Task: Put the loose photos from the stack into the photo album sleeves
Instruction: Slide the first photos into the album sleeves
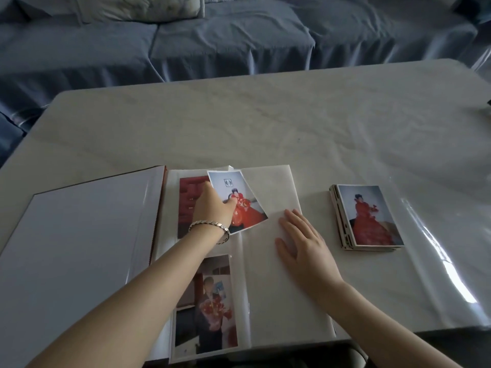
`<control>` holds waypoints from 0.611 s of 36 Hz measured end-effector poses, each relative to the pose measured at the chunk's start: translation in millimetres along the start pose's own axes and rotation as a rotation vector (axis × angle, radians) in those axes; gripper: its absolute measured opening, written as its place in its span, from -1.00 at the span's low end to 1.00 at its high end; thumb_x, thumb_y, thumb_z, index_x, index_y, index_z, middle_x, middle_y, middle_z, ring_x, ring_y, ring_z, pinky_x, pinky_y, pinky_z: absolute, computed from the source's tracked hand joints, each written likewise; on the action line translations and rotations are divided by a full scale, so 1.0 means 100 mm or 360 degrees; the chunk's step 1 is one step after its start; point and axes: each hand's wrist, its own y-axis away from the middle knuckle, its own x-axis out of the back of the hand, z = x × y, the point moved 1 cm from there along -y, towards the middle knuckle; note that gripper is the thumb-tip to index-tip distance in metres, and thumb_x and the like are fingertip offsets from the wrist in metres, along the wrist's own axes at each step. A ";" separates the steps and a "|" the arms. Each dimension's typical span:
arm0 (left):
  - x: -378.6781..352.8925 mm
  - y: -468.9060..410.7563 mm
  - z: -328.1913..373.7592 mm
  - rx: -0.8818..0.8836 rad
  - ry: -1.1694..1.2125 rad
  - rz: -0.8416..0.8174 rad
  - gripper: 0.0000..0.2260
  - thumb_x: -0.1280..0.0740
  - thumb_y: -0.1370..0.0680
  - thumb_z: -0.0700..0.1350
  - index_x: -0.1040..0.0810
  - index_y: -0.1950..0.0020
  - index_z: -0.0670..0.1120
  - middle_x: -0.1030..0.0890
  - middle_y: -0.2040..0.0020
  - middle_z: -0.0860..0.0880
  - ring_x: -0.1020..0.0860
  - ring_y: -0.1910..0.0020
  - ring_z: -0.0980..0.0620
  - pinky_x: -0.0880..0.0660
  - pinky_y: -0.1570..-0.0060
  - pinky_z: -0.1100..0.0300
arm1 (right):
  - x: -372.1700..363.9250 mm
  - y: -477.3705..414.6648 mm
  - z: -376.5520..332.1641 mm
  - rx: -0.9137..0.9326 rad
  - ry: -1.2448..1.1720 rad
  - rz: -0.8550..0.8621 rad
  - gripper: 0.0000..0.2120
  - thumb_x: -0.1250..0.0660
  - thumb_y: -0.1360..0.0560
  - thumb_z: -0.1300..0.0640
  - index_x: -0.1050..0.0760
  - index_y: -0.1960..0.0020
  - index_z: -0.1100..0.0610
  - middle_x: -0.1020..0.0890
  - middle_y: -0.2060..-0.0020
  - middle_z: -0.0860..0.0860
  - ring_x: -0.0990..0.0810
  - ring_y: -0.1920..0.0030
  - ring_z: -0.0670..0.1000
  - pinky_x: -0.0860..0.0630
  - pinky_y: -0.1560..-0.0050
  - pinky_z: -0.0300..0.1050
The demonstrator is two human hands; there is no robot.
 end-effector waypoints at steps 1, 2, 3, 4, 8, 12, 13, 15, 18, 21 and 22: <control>0.00 0.01 0.00 -0.0022 -0.0005 -0.0006 -0.60 -0.36 -0.51 -0.10 -0.31 -0.23 -0.21 -0.55 -0.14 -0.17 -0.56 -0.04 -0.17 -0.39 0.18 0.15 | 0.00 0.00 0.00 -0.0004 -0.0008 0.0007 -0.62 -0.30 -0.53 0.12 -0.44 -0.32 0.19 -0.35 -0.41 0.03 -0.20 -0.46 -0.04 -0.09 -0.38 -0.24; 0.00 0.02 0.00 -0.0071 -0.0004 0.0003 -0.54 -0.39 -0.49 -0.11 -0.26 -0.29 -0.20 -0.54 -0.14 -0.17 -0.55 -0.04 -0.17 -0.38 0.18 0.16 | 0.00 0.00 0.00 -0.0006 -0.0015 0.0013 -0.62 -0.31 -0.52 0.13 -0.45 -0.31 0.20 -0.37 -0.40 0.04 -0.22 -0.45 -0.02 -0.12 -0.38 -0.20; 0.01 0.03 -0.01 -0.0131 -0.0004 0.0014 -0.47 -0.40 -0.49 -0.12 -0.22 -0.34 -0.18 -0.54 -0.14 -0.16 -0.55 -0.04 -0.16 -0.38 0.18 0.17 | 0.00 0.00 0.00 -0.0006 -0.0021 0.0016 -0.62 -0.32 -0.52 0.13 -0.46 -0.31 0.21 -0.38 -0.39 0.05 -0.23 -0.45 0.00 -0.14 -0.38 -0.17; 0.01 0.03 -0.01 -0.0194 -0.0022 0.0027 -0.43 -0.40 -0.48 -0.12 -0.19 -0.38 -0.18 -0.54 -0.13 -0.14 -0.56 -0.04 -0.16 -0.38 0.18 0.18 | 0.00 0.00 0.00 -0.0005 -0.0025 0.0016 -0.62 -0.32 -0.52 0.13 -0.46 -0.31 0.20 -0.38 -0.39 0.04 -0.23 -0.45 -0.01 -0.14 -0.38 -0.17; 0.04 0.03 0.00 -0.0372 -0.0197 -0.0026 -0.75 -0.25 -0.55 -0.21 -0.43 -0.23 -0.16 -0.59 0.03 -0.14 -0.55 0.11 -0.17 -0.42 0.26 0.15 | -0.01 0.01 0.02 -0.0004 -0.0044 0.0020 -0.61 -0.30 -0.53 0.09 -0.44 -0.33 0.17 -0.36 -0.40 0.01 -0.20 -0.45 -0.05 -0.10 -0.39 -0.21; 0.05 0.08 0.04 -0.0418 -0.0267 -0.0100 -0.76 -0.13 -0.50 -0.37 -0.56 0.22 -0.27 -0.49 0.34 -0.20 -0.43 0.33 -0.21 -0.35 0.43 0.14 | -0.02 0.00 0.02 -0.0004 -0.0055 0.0027 -0.62 -0.33 -0.51 0.11 -0.46 -0.31 0.18 -0.39 -0.39 0.03 -0.24 -0.45 -0.03 -0.13 -0.38 -0.18; 0.05 0.09 0.05 -0.0392 -0.0255 -0.0138 -0.73 -0.13 -0.49 -0.37 -0.59 0.24 -0.19 -0.48 0.34 -0.17 -0.42 0.35 -0.16 -0.36 0.40 0.19 | -0.02 0.00 0.02 -0.0002 -0.0060 0.0034 -0.62 -0.34 -0.51 0.12 -0.47 -0.30 0.18 -0.40 -0.38 0.04 -0.25 -0.44 -0.01 -0.14 -0.38 -0.17; 0.05 0.08 0.07 -0.0332 -0.0218 -0.0165 -0.78 -0.14 -0.46 -0.36 -0.44 0.33 -0.16 -0.41 0.37 -0.14 -0.37 0.37 -0.06 -0.39 0.34 0.18 | -0.02 0.00 0.02 -0.0005 -0.0075 0.0043 -0.62 -0.35 -0.50 0.14 -0.48 -0.30 0.18 -0.41 -0.37 0.04 -0.26 -0.44 0.00 -0.15 -0.37 -0.16; 0.05 0.08 0.11 -0.0258 -0.0143 -0.0151 -0.77 -0.16 -0.43 -0.31 -0.39 0.45 -0.22 -0.39 0.43 -0.15 -0.36 0.42 -0.03 -0.35 0.36 0.18 | -0.01 0.01 0.02 -0.0003 -0.0073 0.0058 -0.62 -0.35 -0.50 0.14 -0.48 -0.30 0.18 -0.41 -0.37 0.04 -0.26 -0.43 -0.01 -0.15 -0.36 -0.18; 0.06 0.10 0.13 -0.0252 -0.0130 -0.0154 -0.70 -0.25 -0.43 -0.29 -0.40 0.52 -0.23 -0.38 0.52 -0.18 -0.35 0.46 -0.10 -0.43 0.33 0.17 | -0.01 0.01 0.01 0.0009 -0.0062 0.0057 -0.61 -0.34 -0.51 0.13 -0.46 -0.31 0.18 -0.40 -0.38 0.03 -0.24 -0.44 -0.04 -0.12 -0.36 -0.22; 0.05 0.09 0.13 -0.0227 -0.0128 -0.0175 -0.74 -0.28 -0.43 -0.30 -0.45 0.48 -0.26 -0.41 0.50 -0.20 -0.42 0.44 -0.15 -0.52 0.27 0.11 | -0.01 0.01 0.01 0.0015 -0.0062 0.0057 -0.60 -0.33 -0.51 0.12 -0.45 -0.32 0.18 -0.39 -0.39 0.02 -0.22 -0.44 -0.06 -0.10 -0.37 -0.23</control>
